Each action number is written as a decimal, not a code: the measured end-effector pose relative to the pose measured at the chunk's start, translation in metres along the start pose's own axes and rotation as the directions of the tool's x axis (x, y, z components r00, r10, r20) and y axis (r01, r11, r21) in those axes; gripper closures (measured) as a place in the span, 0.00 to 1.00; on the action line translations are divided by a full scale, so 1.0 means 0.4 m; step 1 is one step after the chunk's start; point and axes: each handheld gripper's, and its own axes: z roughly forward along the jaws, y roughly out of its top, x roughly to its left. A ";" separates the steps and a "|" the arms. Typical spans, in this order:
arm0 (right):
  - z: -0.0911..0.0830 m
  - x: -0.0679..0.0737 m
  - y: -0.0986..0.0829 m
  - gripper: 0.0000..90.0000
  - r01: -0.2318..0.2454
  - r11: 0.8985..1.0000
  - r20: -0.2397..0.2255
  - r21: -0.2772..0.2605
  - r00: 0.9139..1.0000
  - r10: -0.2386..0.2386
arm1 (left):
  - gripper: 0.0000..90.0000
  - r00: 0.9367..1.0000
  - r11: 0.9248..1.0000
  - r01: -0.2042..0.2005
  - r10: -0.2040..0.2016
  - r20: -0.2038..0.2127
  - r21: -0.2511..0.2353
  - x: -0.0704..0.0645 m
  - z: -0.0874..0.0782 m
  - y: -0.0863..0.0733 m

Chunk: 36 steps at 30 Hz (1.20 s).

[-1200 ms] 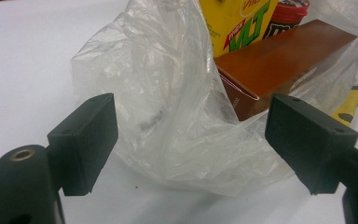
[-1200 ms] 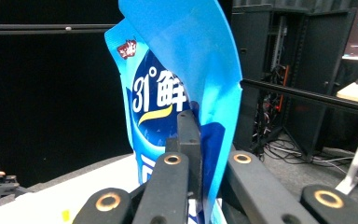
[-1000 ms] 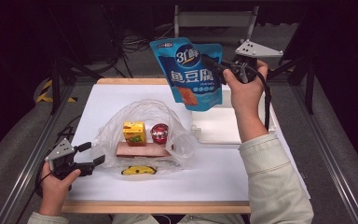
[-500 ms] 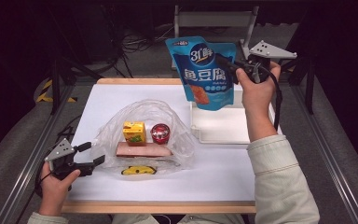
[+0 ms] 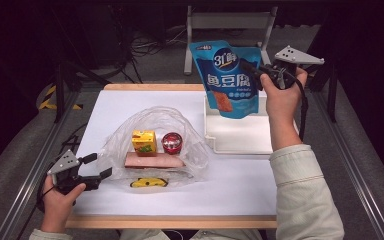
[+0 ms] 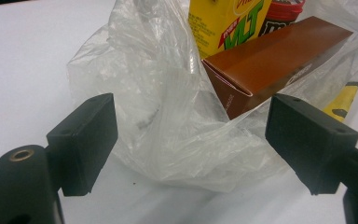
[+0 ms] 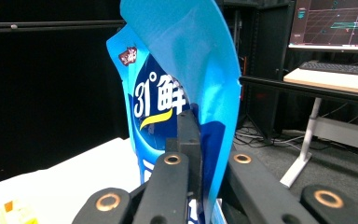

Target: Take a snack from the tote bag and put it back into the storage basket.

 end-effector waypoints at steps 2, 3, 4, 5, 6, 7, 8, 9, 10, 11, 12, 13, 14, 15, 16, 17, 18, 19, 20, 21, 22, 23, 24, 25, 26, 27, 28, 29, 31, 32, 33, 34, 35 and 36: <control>0.002 -0.006 -0.005 0.99 -0.005 1.000 0.001 -0.001 1.000 0.005 | 0.19 1.000 1.000 0.000 0.000 -0.003 -0.001 -0.001 -0.002 -0.001; 0.004 -0.010 -0.007 0.99 -0.005 1.000 0.001 -0.005 1.000 0.005 | 0.19 1.000 1.000 -0.005 0.005 -0.006 0.001 -0.001 -0.004 -0.002; 0.004 -0.010 -0.007 0.99 -0.005 1.000 0.001 -0.005 1.000 0.005 | 0.19 1.000 1.000 -0.005 0.005 -0.006 0.001 -0.001 -0.004 -0.002; 0.005 -0.012 -0.010 0.99 -0.006 1.000 0.001 -0.004 1.000 0.006 | 0.19 1.000 1.000 -0.002 0.002 -0.007 -0.001 -0.002 -0.006 -0.003; 0.007 -0.016 -0.013 0.99 -0.007 1.000 0.002 -0.004 1.000 0.007 | 0.19 1.000 1.000 -0.002 0.002 -0.009 0.000 -0.002 -0.008 -0.004; 0.008 -0.018 -0.016 0.99 -0.010 1.000 0.004 -0.003 1.000 0.010 | 0.19 1.000 1.000 0.000 0.000 -0.009 0.000 -0.003 -0.009 -0.005; 0.010 -0.021 -0.019 0.99 -0.015 1.000 0.004 -0.004 1.000 0.015 | 0.19 1.000 1.000 -0.001 0.001 -0.013 0.002 -0.003 -0.011 -0.005; 0.013 -0.025 -0.024 0.99 -0.015 1.000 0.006 -0.004 1.000 0.015 | 0.19 1.000 1.000 -0.001 0.001 -0.013 0.003 -0.003 -0.013 -0.006; 0.015 -0.027 -0.028 0.99 -0.023 1.000 0.007 -0.002 1.000 0.023 | 0.19 1.000 1.000 0.000 0.000 -0.015 0.003 -0.004 -0.014 -0.007; 0.018 -0.031 -0.032 0.99 -0.028 1.000 0.007 -0.003 1.000 0.028 | 0.19 1.000 1.000 -0.001 0.001 -0.017 0.004 -0.004 -0.015 -0.008; 0.021 -0.035 -0.037 0.99 -0.031 1.000 0.008 0.003 0.999 0.031 | 0.19 1.000 1.000 -0.002 0.002 -0.018 0.007 -0.004 -0.016 -0.009; 0.023 -0.038 -0.041 0.99 -0.031 0.999 0.013 0.008 0.999 0.030 | 0.19 1.000 1.000 -0.002 0.002 -0.022 0.009 -0.004 -0.016 -0.010; 0.026 -0.041 -0.044 0.99 -0.034 0.999 0.014 0.012 0.999 0.034 | 0.19 1.000 1.000 0.000 0.000 -0.024 0.010 -0.004 -0.016 -0.010; 0.029 -0.043 -0.047 0.99 -0.036 0.999 0.017 0.018 0.999 0.036 | 0.19 1.000 1.000 0.001 0.000 -0.025 0.012 -0.004 -0.017 -0.011; 0.031 -0.045 -0.051 0.99 -0.039 0.999 0.018 0.020 0.999 0.039 | 0.19 1.000 1.000 0.001 0.000 -0.025 0.012 -0.004 -0.017 -0.011; 0.033 -0.048 -0.054 0.99 -0.040 0.999 0.022 0.021 0.999 0.040 | 0.19 1.000 1.000 0.000 0.000 -0.026 0.013 -0.004 -0.017 -0.011; 0.035 -0.050 -0.057 0.99 -0.041 0.999 0.022 0.022 0.999 0.041 | 0.19 1.000 1.000 0.000 0.000 -0.026 0.013 -0.004 -0.017 -0.011; 0.037 -0.054 -0.061 0.99 -0.043 0.999 0.024 0.023 0.999 0.042 | 0.19 1.000 1.000 0.000 0.001 -0.026 0.012 -0.003 -0.017 -0.011; 0.037 -0.054 -0.061 0.99 -0.043 0.999 0.024 0.023 0.999 0.042 | 0.19 1.000 1.000 0.000 0.001 -0.026 0.013 -0.003 -0.017 -0.011; 0.039 -0.056 -0.065 0.99 -0.045 0.999 0.027 0.024 0.999 0.045 | 0.19 1.000 1.000 0.003 -0.002 -0.026 0.014 -0.004 -0.016 -0.012; 0.042 -0.061 -0.072 0.99 -0.053 0.998 0.031 0.027 0.998 0.052 | 0.19 1.000 1.000 0.002 -0.002 -0.028 0.016 -0.004 -0.014 -0.012; 0.042 -0.061 -0.072 0.99 -0.053 0.998 0.031 0.027 0.998 0.052 | 0.19 1.000 1.000 0.002 -0.002 -0.028 0.016 -0.004 -0.014 -0.012; 0.044 -0.064 -0.075 0.99 -0.056 0.998 0.033 0.029 0.998 0.055 | 0.19 1.000 1.000 0.001 -0.001 -0.028 0.016 -0.004 -0.014 -0.012; 0.046 -0.065 -0.079 0.99 -0.059 0.998 0.033 0.031 0.998 0.058 | 0.19 1.000 1.000 0.001 -0.001 -0.028 0.016 -0.004 -0.014 -0.012; 0.048 -0.068 -0.083 0.99 -0.059 0.998 0.035 0.034 0.998 0.058 | 0.19 1.000 1.000 0.002 -0.001 -0.028 0.014 -0.004 -0.014 -0.012; 0.050 -0.071 -0.088 0.99 -0.061 0.998 0.035 0.035 0.998 0.060 | 0.19 1.000 1.000 0.002 -0.001 -0.029 0.014 -0.003 -0.015 -0.012; 0.052 -0.074 -0.093 0.99 -0.065 0.997 0.038 0.037 0.997 0.063 | 0.19 1.000 1.000 0.002 -0.002 -0.029 0.014 -0.003 -0.015 -0.012; 0.053 -0.075 -0.097 0.99 -0.063 0.997 0.038 0.039 0.997 0.062 | 0.19 1.000 1.000 0.002 -0.001 -0.029 0.014 -0.003 -0.015 -0.012; 0.057 -0.078 -0.105 0.99 -0.064 0.997 0.045 0.044 0.997 0.062 | 0.19 1.000 1.000 0.000 0.000 -0.028 0.017 -0.002 -0.015 -0.012; 0.060 -0.080 -0.111 0.99 -0.067 0.997 0.045 0.048 0.997 0.065 | 0.19 1.000 1.000 0.002 -0.001 -0.029 0.017 -0.002 -0.015 -0.013; 0.060 -0.080 -0.111 0.99 -0.067 0.997 0.045 0.048 0.997 0.065 | 0.19 1.000 1.000 0.002 -0.001 -0.029 0.017 -0.002 -0.015 -0.013; 0.065 -0.083 -0.120 0.99 -0.070 0.996 0.047 0.052 0.997 0.068 | 0.19 1.000 1.000 0.002 -0.001 -0.029 0.019 -0.002 -0.015 -0.013; 0.065 -0.083 -0.120 0.99 -0.070 0.996 0.047 0.052 0.997 0.068 | 0.19 1.000 1.000 0.002 -0.001 -0.029 0.019 -0.002 -0.014 -0.013; 0.067 -0.084 -0.125 0.99 -0.073 0.996 0.046 0.054 0.996 0.070 | 0.19 1.000 1.000 0.000 0.000 -0.029 0.021 -0.002 -0.014 -0.013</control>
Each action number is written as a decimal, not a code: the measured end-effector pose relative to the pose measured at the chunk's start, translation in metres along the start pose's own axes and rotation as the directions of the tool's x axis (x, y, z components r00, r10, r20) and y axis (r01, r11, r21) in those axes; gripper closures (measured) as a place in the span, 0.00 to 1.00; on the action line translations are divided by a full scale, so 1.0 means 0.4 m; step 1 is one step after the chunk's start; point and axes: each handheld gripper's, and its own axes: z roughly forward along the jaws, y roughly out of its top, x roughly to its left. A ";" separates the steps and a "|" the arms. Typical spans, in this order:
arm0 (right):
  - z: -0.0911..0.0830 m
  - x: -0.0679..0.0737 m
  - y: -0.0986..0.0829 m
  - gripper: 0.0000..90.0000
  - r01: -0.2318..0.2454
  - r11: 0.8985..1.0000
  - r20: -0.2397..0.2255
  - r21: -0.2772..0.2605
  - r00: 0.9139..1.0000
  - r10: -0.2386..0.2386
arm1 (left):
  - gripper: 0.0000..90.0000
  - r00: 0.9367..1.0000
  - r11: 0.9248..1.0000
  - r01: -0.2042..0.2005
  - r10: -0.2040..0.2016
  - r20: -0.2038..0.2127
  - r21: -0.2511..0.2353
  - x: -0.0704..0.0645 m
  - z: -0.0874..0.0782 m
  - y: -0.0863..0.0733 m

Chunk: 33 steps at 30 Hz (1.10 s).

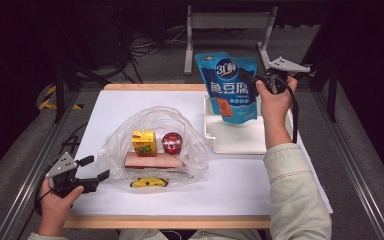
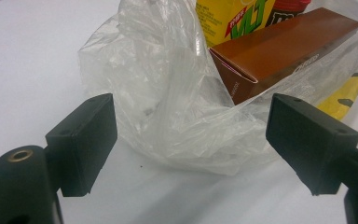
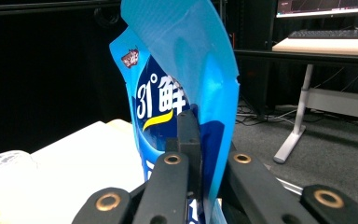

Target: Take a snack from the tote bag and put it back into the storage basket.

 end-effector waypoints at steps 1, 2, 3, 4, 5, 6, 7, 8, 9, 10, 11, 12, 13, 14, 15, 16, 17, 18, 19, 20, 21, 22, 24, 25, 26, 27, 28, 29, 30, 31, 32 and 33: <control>0.002 -0.001 -0.004 0.99 0.002 1.000 0.000 0.002 1.000 -0.002 | 0.19 1.000 1.000 0.000 0.000 -0.001 -0.001 0.000 0.000 0.000; 0.004 -0.002 -0.006 0.99 0.000 1.000 0.004 0.006 1.000 0.000 | 0.19 1.000 1.000 -0.001 0.001 -0.001 -0.002 0.000 0.001 0.000; 0.005 -0.003 -0.009 0.99 -0.001 1.000 0.003 0.008 1.000 0.001 | 0.19 1.000 1.000 -0.002 0.002 -0.001 -0.002 0.000 0.001 0.000; 0.007 -0.005 -0.012 0.99 -0.004 1.000 0.002 0.007 1.000 0.004 | 0.19 1.000 1.000 -0.003 0.003 0.000 -0.002 0.000 0.001 0.000; 0.009 -0.005 -0.015 0.99 -0.006 1.000 0.001 0.007 1.000 0.006 | 0.19 1.000 1.000 -0.003 0.003 0.000 -0.004 -0.001 0.001 0.000; 0.011 -0.006 -0.018 0.99 -0.009 1.000 -0.001 0.007 1.000 0.009 | 0.19 1.000 1.000 0.000 0.000 0.002 -0.003 -0.001 0.000 0.000; 0.013 -0.006 -0.021 0.99 -0.012 1.000 -0.001 0.009 1.000 0.012 | 0.19 1.000 1.000 0.000 0.000 0.002 -0.004 -0.001 0.001 0.000; 0.016 -0.007 -0.024 0.99 -0.012 1.000 -0.002 0.010 1.000 0.012 | 0.19 1.000 1.000 -0.001 0.001 0.001 -0.004 -0.001 0.001 0.000; 0.017 -0.008 -0.027 0.99 -0.013 1.000 -0.002 0.012 1.000 0.013 | 0.19 1.000 1.000 -0.001 0.001 0.002 -0.001 -0.002 0.000 0.000; 0.020 -0.008 -0.030 0.99 -0.018 1.000 -0.004 0.011 1.000 0.018 | 0.19 1.000 1.000 -0.002 0.002 0.003 0.000 -0.002 0.000 0.000; 0.021 -0.009 -0.033 0.99 -0.018 1.000 -0.004 0.012 1.000 0.018 | 0.19 1.000 1.000 -0.002 0.002 0.002 0.000 -0.002 0.000 0.000; 0.024 -0.010 -0.037 0.99 -0.019 1.000 -0.004 0.014 1.000 0.019 | 0.19 1.000 1.000 -0.001 0.001 0.001 -0.001 -0.002 0.000 0.000; 0.026 -0.011 -0.040 0.99 -0.020 1.000 -0.003 0.015 1.000 0.020 | 0.19 1.000 1.000 -0.003 0.003 0.000 -0.003 -0.002 0.000 0.000; 0.027 -0.010 -0.042 0.99 -0.021 1.000 -0.002 0.015 1.000 0.021 | 0.19 1.000 1.000 -0.002 0.002 -0.002 -0.003 -0.002 0.000 0.000; 0.029 -0.010 -0.045 0.99 -0.020 1.000 -0.002 0.018 1.000 0.020 | 0.19 1.000 1.000 -0.003 0.003 -0.003 -0.004 -0.001 0.000 0.000; 0.031 -0.010 -0.047 0.99 -0.019 1.000 -0.002 0.018 1.000 0.019 | 0.19 1.000 1.000 -0.001 0.001 -0.001 -0.003 -0.002 0.000 0.000; 0.033 -0.010 -0.050 0.99 -0.021 1.000 -0.002 0.019 1.000 0.021 | 0.19 1.000 1.000 -0.002 0.002 -0.002 -0.002 -0.002 0.000 0.000; 0.035 -0.010 -0.053 0.99 -0.025 1.000 -0.005 0.018 1.000 0.025 | 0.19 1.000 1.000 -0.004 0.004 -0.002 0.001 -0.002 0.000 0.000; 0.037 -0.011 -0.055 0.99 -0.027 1.000 -0.006 0.016 1.000 0.027 | 0.19 1.000 1.000 -0.002 0.002 -0.001 0.002 -0.003 0.001 0.000; 0.039 -0.011 -0.057 0.99 -0.028 0.999 -0.006 0.015 1.000 0.028 | 0.19 1.000 1.000 -0.003 0.003 0.000 0.001 -0.002 0.001 0.000; 0.040 -0.012 -0.059 0.99 -0.029 0.999 -0.008 0.016 1.000 0.030 | 0.19 1.000 1.000 -0.003 0.003 0.000 0.002 -0.002 0.001 0.000; 0.041 -0.012 -0.060 0.99 -0.030 0.999 -0.008 0.017 1.000 0.030 | 0.19 1.000 1.000 -0.004 0.004 -0.001 0.003 -0.003 0.001 0.000; 0.042 -0.013 -0.061 0.99 -0.030 0.999 -0.007 0.017 1.000 0.031 | 0.19 1.000 1.000 -0.004 0.004 -0.002 0.003 -0.003 0.001 0.000; 0.043 -0.013 -0.062 0.99 -0.032 0.999 -0.008 0.015 0.999 0.032 | 0.19 1.000 1.000 -0.004 0.004 -0.002 0.002 -0.003 0.001 0.000; 0.044 -0.014 -0.063 0.99 -0.034 0.999 -0.011 0.013 0.999 0.034 | 0.19 1.000 1.000 -0.004 0.004 -0.002 0.001 -0.003 0.000 0.000; 0.045 -0.014 -0.064 0.99 -0.037 0.999 -0.010 0.014 0.999 0.037 | 0.19 1.000 1.000 -0.004 0.004 -0.002 0.001 -0.003 0.000 0.000; 0.046 -0.015 -0.065 0.99 -0.038 0.999 -0.010 0.012 0.999 0.039 | 0.19 1.000 1.000 -0.004 0.004 -0.002 -0.001 -0.003 0.000 0.000; 0.047 -0.016 -0.067 0.99 -0.037 0.999 -0.010 0.012 0.999 0.037 | 0.19 1.000 1.000 -0.003 0.003 -0.001 -0.001 -0.003 0.000 0.000; 0.047 -0.016 -0.067 0.99 -0.037 0.999 -0.010 0.012 0.999 0.037 | 0.19 1.000 1.000 -0.003 0.003 -0.001 -0.001 -0.003 0.000 0.000; 0.047 -0.017 -0.067 0.99 -0.040 0.999 -0.012 0.009 0.999 0.040 | 0.19 1.000 1.000 -0.007 0.007 -0.001 -0.001 -0.003 0.000 0.000; 0.048 -0.018 -0.069 0.99 -0.043 0.999 -0.011 0.006 0.999 0.043 | 0.19 1.000 1.000 -0.007 0.007 -0.001 -0.001 -0.003 0.000 0.000; 0.049 -0.018 -0.069 0.99 -0.044 0.999 -0.011 0.006 0.999 0.044 | 0.19 1.000 1.000 -0.007 0.007 -0.001 -0.001 -0.003 0.000 0.000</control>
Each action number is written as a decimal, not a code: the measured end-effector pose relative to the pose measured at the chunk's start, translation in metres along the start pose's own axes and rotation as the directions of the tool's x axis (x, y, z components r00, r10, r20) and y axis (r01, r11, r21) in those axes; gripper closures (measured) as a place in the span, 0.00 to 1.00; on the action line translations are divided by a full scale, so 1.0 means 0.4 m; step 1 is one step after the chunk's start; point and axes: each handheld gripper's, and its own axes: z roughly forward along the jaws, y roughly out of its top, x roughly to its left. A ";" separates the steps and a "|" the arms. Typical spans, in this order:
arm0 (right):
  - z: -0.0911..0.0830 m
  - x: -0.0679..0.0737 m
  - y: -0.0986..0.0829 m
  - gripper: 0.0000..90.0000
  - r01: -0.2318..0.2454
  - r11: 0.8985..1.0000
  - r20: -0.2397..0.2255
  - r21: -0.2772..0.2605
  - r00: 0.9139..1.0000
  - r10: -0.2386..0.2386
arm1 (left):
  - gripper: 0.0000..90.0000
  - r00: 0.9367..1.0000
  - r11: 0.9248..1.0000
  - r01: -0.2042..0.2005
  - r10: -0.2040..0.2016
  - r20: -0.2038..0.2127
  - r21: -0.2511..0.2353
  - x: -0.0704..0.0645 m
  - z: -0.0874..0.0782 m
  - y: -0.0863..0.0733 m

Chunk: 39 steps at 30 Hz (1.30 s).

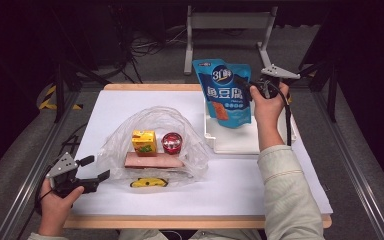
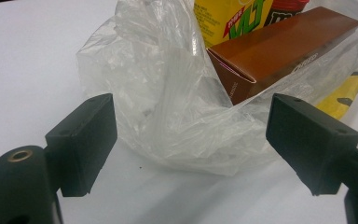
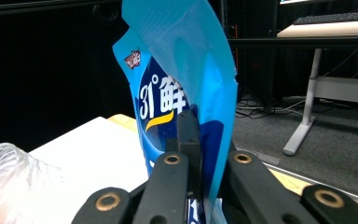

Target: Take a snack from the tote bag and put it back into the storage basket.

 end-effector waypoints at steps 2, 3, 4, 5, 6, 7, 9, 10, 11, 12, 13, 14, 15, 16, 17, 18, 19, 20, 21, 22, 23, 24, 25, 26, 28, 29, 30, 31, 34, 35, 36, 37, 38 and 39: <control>0.002 -0.001 -0.001 0.98 0.001 1.000 -0.001 -0.001 1.000 -0.001 | 0.19 1.000 1.000 0.000 0.000 0.000 0.000 0.000 0.000 0.000; 0.002 -0.002 -0.001 0.98 0.005 1.000 -0.002 -0.001 1.000 -0.005 | 0.19 1.000 1.000 0.001 -0.001 0.000 0.001 0.000 0.000 0.000; 0.002 -0.004 -0.001 0.98 0.008 1.000 -0.002 -0.001 1.000 -0.008 | 0.19 1.000 1.000 -0.003 0.003 0.001 -0.002 0.000 0.000 0.000; 0.000 -0.008 -0.002 0.98 0.009 1.000 -0.003 0.005 1.000 -0.009 | 0.19 1.000 1.000 -0.003 0.003 0.002 -0.002 0.000 0.001 0.000; -0.002 -0.011 -0.002 0.97 0.007 1.000 -0.001 0.005 1.000 -0.007 | 0.19 1.000 1.000 -0.003 0.003 0.003 -0.003 0.000 0.001 0.000; -0.003 -0.014 -0.003 0.97 0.007 1.000 0.006 0.008 1.000 -0.007 | 0.19 1.000 1.000 -0.001 0.001 0.003 0.000 -0.001 0.001 0.000; -0.007 -0.021 -0.004 0.97 0.009 1.000 0.012 0.013 1.000 -0.010 | 0.19 1.000 1.000 -0.002 0.002 0.003 0.001 -0.001 0.001 0.001; -0.010 -0.024 -0.004 0.97 0.014 1.000 0.016 0.018 1.000 -0.014 | 0.19 1.000 1.000 -0.002 0.002 0.003 0.001 -0.002 0.001 0.001; -0.013 -0.027 -0.005 0.97 0.016 1.000 0.022 0.022 1.000 -0.016 | 0.19 1.000 1.000 -0.002 0.002 0.004 0.002 -0.002 0.002 0.001; -0.015 -0.029 -0.006 0.97 0.016 1.000 0.023 0.022 1.000 -0.017 | 0.19 1.000 1.000 -0.001 0.001 0.004 0.002 -0.002 0.002 0.001; -0.017 -0.032 -0.007 0.97 0.016 1.000 0.023 0.022 1.000 -0.016 | 0.19 1.000 1.000 -0.001 0.001 0.004 0.002 -0.002 0.002 0.001; -0.019 -0.033 -0.008 0.97 0.014 1.000 0.028 0.026 1.000 -0.015 | 0.19 1.000 1.000 -0.005 0.005 0.005 0.000 -0.002 0.003 0.002; -0.021 -0.037 -0.009 0.96 0.015 1.000 0.030 0.025 0.999 -0.015 | 0.19 1.000 1.000 -0.003 0.003 0.006 0.001 -0.002 0.002 0.002; -0.023 -0.039 -0.010 0.96 0.016 1.000 0.031 0.026 0.999 -0.017 | 0.19 1.000 1.000 -0.004 0.004 0.006 0.003 -0.002 0.002 0.002; -0.026 -0.041 -0.011 0.96 0.015 0.999 0.037 0.029 0.999 -0.016 | 0.19 1.000 1.000 -0.004 0.004 0.006 0.003 -0.002 0.003 0.003; -0.029 -0.042 -0.012 0.96 0.015 0.999 0.040 0.032 0.999 -0.016 | 0.19 1.000 1.000 -0.004 0.004 0.006 0.003 -0.002 0.003 0.003; -0.029 -0.042 -0.012 0.96 0.015 0.999 0.040 0.032 0.999 -0.016 | 0.19 1.000 1.000 -0.004 0.004 0.007 0.002 -0.002 0.003 0.003; -0.032 -0.043 -0.013 0.96 0.015 0.999 0.041 0.033 0.999 -0.017 | 0.19 1.000 1.000 -0.004 0.004 0.008 0.001 -0.002 0.003 0.003; -0.036 -0.043 -0.015 0.96 0.015 0.999 0.043 0.036 0.999 -0.017 | 0.19 1.000 1.000 -0.005 0.005 0.008 0.000 -0.002 0.004 0.003; -0.038 -0.044 -0.016 0.96 0.016 0.999 0.040 0.036 0.999 -0.017 | 0.19 1.000 1.000 -0.003 0.003 0.009 -0.001 -0.003 0.005 0.003; -0.041 -0.044 -0.017 0.96 0.017 0.999 0.039 0.038 0.999 -0.018 | 0.19 1.000 1.000 -0.006 0.006 0.010 0.001 -0.002 0.006 0.004; -0.044 -0.045 -0.018 0.96 0.023 0.999 0.043 0.041 0.999 -0.025 | 0.19 1.000 1.000 -0.008 0.008 0.010 0.002 -0.002 0.007 0.004; -0.046 -0.045 -0.019 0.96 0.022 0.999 0.044 0.043 0.999 -0.024 | 0.19 1.000 1.000 -0.006 0.005 0.011 0.004 -0.003 0.007 0.004; -0.047 -0.045 -0.019 0.96 0.020 0.999 0.044 0.044 0.999 -0.022 | 0.19 1.000 1.000 -0.007 0.007 0.011 0.003 -0.003 0.007 0.004; -0.050 -0.046 -0.020 0.95 0.025 0.999 0.047 0.048 0.998 -0.027 | 0.19 1.000 1.000 -0.007 0.007 0.013 0.004 -0.003 0.008 0.005; -0.052 -0.045 -0.020 0.95 0.029 0.998 0.050 0.051 0.998 -0.031 | 0.19 1.000 1.000 -0.006 0.006 0.012 0.005 -0.003 0.008 0.005; -0.054 -0.044 -0.019 0.95 0.033 0.998 0.051 0.056 0.998 -0.036 | 0.19 1.000 1.000 -0.007 0.007 0.013 0.005 -0.003 0.008 0.005; -0.056 -0.044 -0.019 0.96 0.038 0.998 0.052 0.059 0.998 -0.041 | 0.19 1.000 1.000 -0.006 0.006 0.013 0.004 -0.003 0.008 0.005; -0.061 -0.042 -0.019 0.95 0.049 0.996 0.052 0.071 0.997 -0.053 | 0.19 1.000 1.000 -0.006 0.006 0.013 0.003 -0.003 0.008 0.005; -0.063 -0.041 -0.019 0.95 0.050 0.996 0.053 0.073 0.997 -0.054 | 0.19 1.000 1.000 -0.006 0.006 0.013 0.003 -0.003 0.008 0.006; -0.065 -0.041 -0.020 0.95 0.054 0.996 0.055 0.077 0.997 -0.058 | 0.19 1.000 1.000 -0.007 0.007 0.013 0.003 -0.004 0.008 0.006; -0.067 -0.042 -0.020 0.95 0.056 0.995 0.056 0.080 0.997 -0.061 | 0.19 1.000 1.000 -0.006 0.006 0.013 0.003 -0.004 0.008 0.006; -0.068 -0.042 -0.021 0.94 0.058 0.995 0.058 0.080 0.996 -0.062 | 0.19 1.000 1.000 -0.006 0.006 0.013 0.003 -0.004 0.008 0.006; -0.071 -0.042 -0.022 0.93 0.063 0.995 0.063 0.082 0.996 -0.068 | 0.19 1.000 1.000 -0.008 0.008 0.013 0.007 -0.003 0.008 0.006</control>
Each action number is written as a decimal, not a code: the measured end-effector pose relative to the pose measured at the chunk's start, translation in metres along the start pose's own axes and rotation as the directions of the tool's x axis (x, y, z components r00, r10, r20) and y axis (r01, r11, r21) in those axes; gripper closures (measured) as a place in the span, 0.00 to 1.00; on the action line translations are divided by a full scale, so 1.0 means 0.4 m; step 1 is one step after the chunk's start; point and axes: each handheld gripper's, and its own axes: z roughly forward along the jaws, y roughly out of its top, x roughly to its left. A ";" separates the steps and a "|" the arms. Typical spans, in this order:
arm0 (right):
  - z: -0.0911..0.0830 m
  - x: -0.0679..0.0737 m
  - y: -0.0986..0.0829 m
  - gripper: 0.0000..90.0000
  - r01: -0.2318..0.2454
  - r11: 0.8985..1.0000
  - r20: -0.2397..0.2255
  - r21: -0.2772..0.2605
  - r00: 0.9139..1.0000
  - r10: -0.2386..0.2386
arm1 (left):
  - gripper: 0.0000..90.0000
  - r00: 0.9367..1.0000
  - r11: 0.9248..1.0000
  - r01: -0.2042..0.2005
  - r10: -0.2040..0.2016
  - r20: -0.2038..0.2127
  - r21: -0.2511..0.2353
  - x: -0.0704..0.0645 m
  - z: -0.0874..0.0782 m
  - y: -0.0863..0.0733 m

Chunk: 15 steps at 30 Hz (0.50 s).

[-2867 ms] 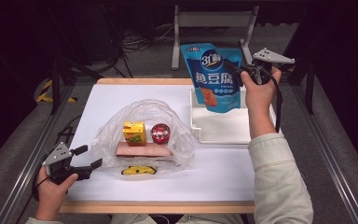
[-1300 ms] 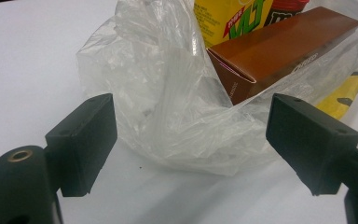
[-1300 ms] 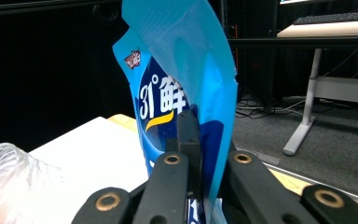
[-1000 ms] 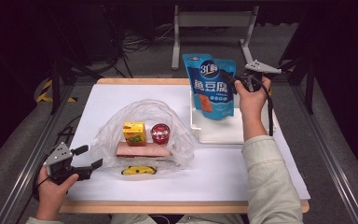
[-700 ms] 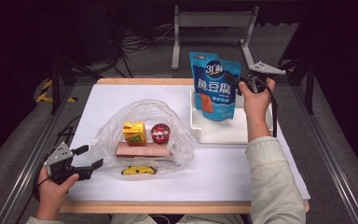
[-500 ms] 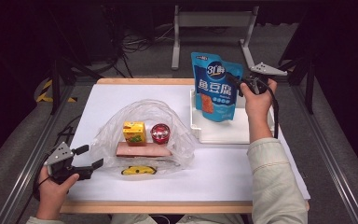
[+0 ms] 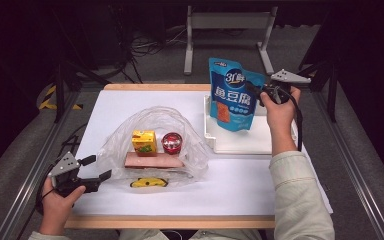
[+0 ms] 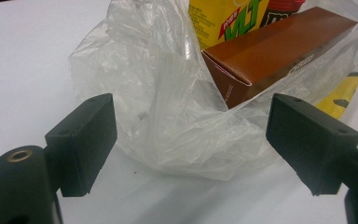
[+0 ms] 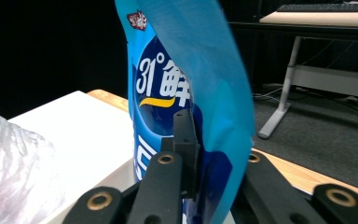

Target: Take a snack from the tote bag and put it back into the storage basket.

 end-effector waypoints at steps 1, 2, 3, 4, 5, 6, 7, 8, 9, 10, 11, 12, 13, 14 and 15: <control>0.000 0.000 0.000 0.93 0.000 1.000 0.000 0.000 1.000 0.000 | 0.19 1.000 1.000 0.000 0.000 0.000 0.000 0.000 0.000 0.000; -0.001 0.000 -0.001 0.93 0.005 1.000 0.003 -0.001 1.000 -0.005 | 0.19 1.000 1.000 0.000 0.000 0.002 -0.001 0.000 0.000 0.000; -0.003 0.000 -0.002 0.92 0.004 1.000 0.004 -0.001 1.000 -0.004 | 0.19 1.000 1.000 0.000 0.000 0.000 0.000 0.000 0.000 0.000; -0.005 -0.002 -0.003 0.91 0.007 1.000 0.005 -0.003 1.000 -0.007 | 0.19 1.000 1.000 -0.001 0.001 0.000 0.001 0.000 0.000 0.000; -0.007 -0.003 -0.004 0.90 0.006 1.000 0.006 -0.002 1.000 -0.006 | 0.19 1.000 1.000 0.001 -0.001 -0.001 0.001 0.000 0.001 0.000; -0.011 -0.004 -0.003 0.88 0.004 1.000 0.007 -0.001 1.000 -0.004 | 0.19 1.000 1.000 0.001 -0.001 -0.001 0.000 0.000 0.001 0.000; -0.013 -0.004 -0.003 0.87 0.006 1.000 0.007 -0.004 1.000 -0.006 | 0.19 1.000 1.000 0.001 -0.001 0.000 0.000 0.000 0.001 0.000; -0.016 -0.004 -0.001 0.86 0.001 1.000 0.005 -0.011 1.000 -0.001 | 0.19 1.000 1.000 0.000 0.000 0.000 0.000 0.000 0.001 0.000; -0.019 -0.003 0.001 0.82 0.006 1.000 0.008 -0.018 1.000 -0.006 | 0.19 1.000 1.000 0.000 0.000 0.000 0.000 0.000 0.001 0.000; -0.023 0.000 0.004 0.77 0.003 1.000 0.010 -0.017 1.000 -0.003 | 0.19 1.000 1.000 0.000 0.000 -0.003 0.000 0.000 0.001 0.000; -0.025 0.002 0.007 0.73 0.006 1.000 0.008 -0.021 1.000 -0.006 | 0.19 1.000 1.000 0.000 0.000 -0.004 0.000 0.000 0.000 0.000; -0.028 0.005 0.010 0.69 0.007 1.000 0.008 -0.028 1.000 -0.007 | 0.19 1.000 1.000 0.001 -0.001 -0.004 0.000 0.000 0.000 0.000; -0.030 0.006 0.012 0.65 0.014 0.999 0.013 -0.033 1.000 -0.014 | 0.19 1.000 1.000 0.001 -0.001 -0.003 0.000 0.000 0.000 0.000; -0.033 0.009 0.016 0.61 0.017 0.999 0.016 -0.040 1.000 -0.016 | 0.19 1.000 1.000 0.001 -0.001 -0.003 0.001 0.000 0.000 0.000; -0.033 0.009 0.016 0.61 0.017 0.999 0.016 -0.040 1.000 -0.016 | 0.19 1.000 1.000 0.001 -0.001 -0.003 0.001 0.000 0.000 0.000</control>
